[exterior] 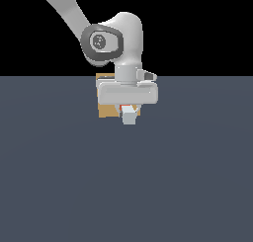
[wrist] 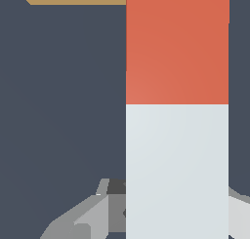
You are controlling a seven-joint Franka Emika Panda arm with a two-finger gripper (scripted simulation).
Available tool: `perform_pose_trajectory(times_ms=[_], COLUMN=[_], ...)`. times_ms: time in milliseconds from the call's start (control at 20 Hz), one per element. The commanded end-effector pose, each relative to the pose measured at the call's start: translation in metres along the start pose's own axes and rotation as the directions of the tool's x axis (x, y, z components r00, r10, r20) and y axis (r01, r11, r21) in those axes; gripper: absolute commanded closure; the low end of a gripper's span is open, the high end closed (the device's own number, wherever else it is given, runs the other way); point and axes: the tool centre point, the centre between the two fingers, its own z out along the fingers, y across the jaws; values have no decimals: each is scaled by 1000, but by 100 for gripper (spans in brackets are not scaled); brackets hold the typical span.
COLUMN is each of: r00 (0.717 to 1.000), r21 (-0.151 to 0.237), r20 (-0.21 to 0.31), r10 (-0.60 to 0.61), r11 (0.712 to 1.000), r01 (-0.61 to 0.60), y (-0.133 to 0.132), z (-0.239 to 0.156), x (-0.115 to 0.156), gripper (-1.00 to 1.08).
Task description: Insert the peg into the horizontal hole in a box.
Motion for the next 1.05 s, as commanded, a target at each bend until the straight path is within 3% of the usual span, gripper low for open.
perform_pose_trajectory(times_ms=[0,250,650,1000], r00=[1000,1000,1000,1000], r21=[-3,-4,-5,-6], r20=[0,-1,-1,-1], r10=[-1,-1,-1,-1], r11=[1000,1000,1000,1000], r01=[1,1,1,1], y=[1,0,0,1], z=[-1,-2,-3,-3], x=[4,28,92,111], gripper=[108,108,108,108])
